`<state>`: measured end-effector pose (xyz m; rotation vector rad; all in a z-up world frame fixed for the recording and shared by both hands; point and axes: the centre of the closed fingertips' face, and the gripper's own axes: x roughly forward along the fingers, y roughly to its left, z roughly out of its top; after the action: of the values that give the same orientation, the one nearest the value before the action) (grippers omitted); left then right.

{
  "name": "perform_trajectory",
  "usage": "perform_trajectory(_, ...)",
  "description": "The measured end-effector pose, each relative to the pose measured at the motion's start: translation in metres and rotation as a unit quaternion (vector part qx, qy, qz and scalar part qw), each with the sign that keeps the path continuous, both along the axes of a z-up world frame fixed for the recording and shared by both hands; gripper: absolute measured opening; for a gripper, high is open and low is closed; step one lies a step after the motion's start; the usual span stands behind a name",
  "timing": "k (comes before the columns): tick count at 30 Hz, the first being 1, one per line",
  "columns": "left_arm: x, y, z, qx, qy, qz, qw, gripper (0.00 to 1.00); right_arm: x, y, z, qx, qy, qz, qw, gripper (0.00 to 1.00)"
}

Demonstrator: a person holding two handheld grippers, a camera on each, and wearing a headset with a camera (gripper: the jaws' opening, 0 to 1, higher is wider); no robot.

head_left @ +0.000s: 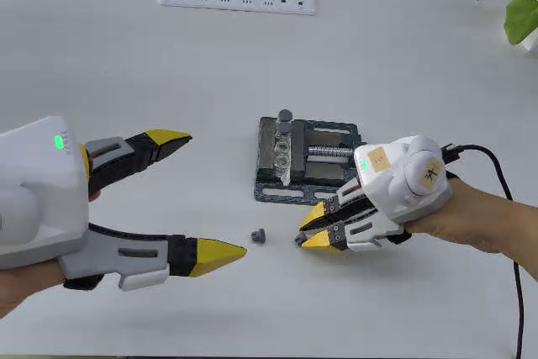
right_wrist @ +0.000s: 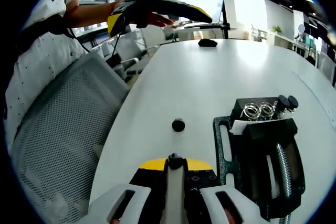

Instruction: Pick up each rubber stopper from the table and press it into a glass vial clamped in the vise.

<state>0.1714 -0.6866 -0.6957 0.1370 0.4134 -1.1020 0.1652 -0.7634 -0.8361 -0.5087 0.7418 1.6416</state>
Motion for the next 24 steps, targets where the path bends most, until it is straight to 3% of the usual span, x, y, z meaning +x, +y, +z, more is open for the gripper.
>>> perform_trajectory(5, 0.001, -0.002, 0.000, -0.001, -0.001, -0.005, 1.0000, 0.82, -0.001, -0.001, 0.002, -0.001, -0.001, -0.015, 0.9999, 0.06)
perform_trajectory(12, 0.001, -0.008, 0.003, -0.007, -0.005, -0.013, 0.9999, 0.79, 0.001, -0.004, 0.022, 0.020, -0.005, -0.048, 0.9986, 0.06)
perform_trajectory(19, 0.000, -0.018, 0.011, -0.011, -0.011, -0.026, 0.9996, 0.70, 0.003, -0.004, 0.060, 0.061, -0.014, -0.094, 0.9936, 0.06)
perform_trajectory(24, 0.000, -0.027, 0.022, -0.017, -0.020, -0.038, 0.9989, 0.64, 0.005, -0.002, 0.094, 0.100, -0.026, -0.126, 0.9866, 0.06)
